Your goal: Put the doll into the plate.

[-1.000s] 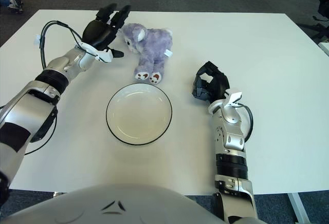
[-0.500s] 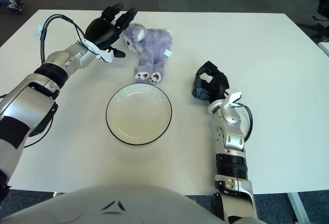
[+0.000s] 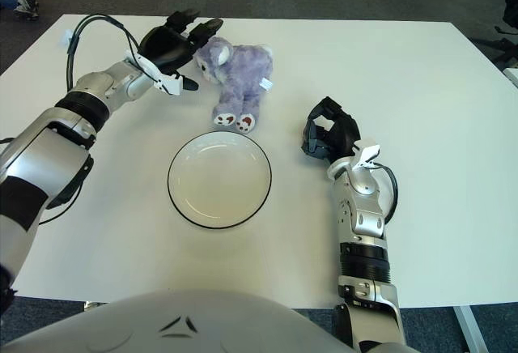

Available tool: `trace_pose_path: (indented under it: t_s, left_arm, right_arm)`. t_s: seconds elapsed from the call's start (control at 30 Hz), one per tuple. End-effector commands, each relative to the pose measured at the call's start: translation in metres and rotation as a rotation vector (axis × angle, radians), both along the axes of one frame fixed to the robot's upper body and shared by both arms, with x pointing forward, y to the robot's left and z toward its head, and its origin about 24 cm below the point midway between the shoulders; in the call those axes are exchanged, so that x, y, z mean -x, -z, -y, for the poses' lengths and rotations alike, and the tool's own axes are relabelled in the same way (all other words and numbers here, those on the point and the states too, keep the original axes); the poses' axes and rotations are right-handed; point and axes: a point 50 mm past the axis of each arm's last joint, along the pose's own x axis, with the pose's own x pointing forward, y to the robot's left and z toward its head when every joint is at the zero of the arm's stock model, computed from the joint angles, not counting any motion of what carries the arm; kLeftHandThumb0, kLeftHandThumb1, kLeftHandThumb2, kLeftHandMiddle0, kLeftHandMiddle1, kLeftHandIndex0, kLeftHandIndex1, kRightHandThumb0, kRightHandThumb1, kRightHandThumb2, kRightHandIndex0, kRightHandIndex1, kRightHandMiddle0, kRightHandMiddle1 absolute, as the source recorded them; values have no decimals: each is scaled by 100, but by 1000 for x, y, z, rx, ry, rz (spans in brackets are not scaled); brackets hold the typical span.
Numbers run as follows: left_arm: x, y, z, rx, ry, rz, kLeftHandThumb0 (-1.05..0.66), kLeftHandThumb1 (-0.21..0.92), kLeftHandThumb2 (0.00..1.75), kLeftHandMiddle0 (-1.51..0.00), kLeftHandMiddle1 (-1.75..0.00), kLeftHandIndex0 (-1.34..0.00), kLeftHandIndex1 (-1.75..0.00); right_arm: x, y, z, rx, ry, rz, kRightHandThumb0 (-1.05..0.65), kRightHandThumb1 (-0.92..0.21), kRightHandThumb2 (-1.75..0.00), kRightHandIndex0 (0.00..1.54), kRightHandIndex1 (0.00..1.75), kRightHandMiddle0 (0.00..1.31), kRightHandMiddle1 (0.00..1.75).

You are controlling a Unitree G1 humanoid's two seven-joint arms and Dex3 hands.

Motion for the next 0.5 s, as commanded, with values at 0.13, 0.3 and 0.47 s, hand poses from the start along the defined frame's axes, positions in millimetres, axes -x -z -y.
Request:
trace_pose_path:
  t_s: [0.13,0.3,0.47]
  left_arm:
    - [-3,-7,6,-58,7,51,-67,53,75,-7,-19,0,-45]
    - [-3,-6,9,-58,3,47,-64,51,76,-9,-20,0,-49]
    - [-4,-4,13,-59,-5,42,-55,41,86,-10,-24,0,-52]
  right_arm:
    - [1,-1,3,5,-1,0,-49,-30,-134,125,175,63,175]
    - [1,-2,2,9,-6,0,-49,-29,-134,125,175,63,175]
    - [1,-2,2,9,-12,1,-49,-29,-135,125,175,63,175]
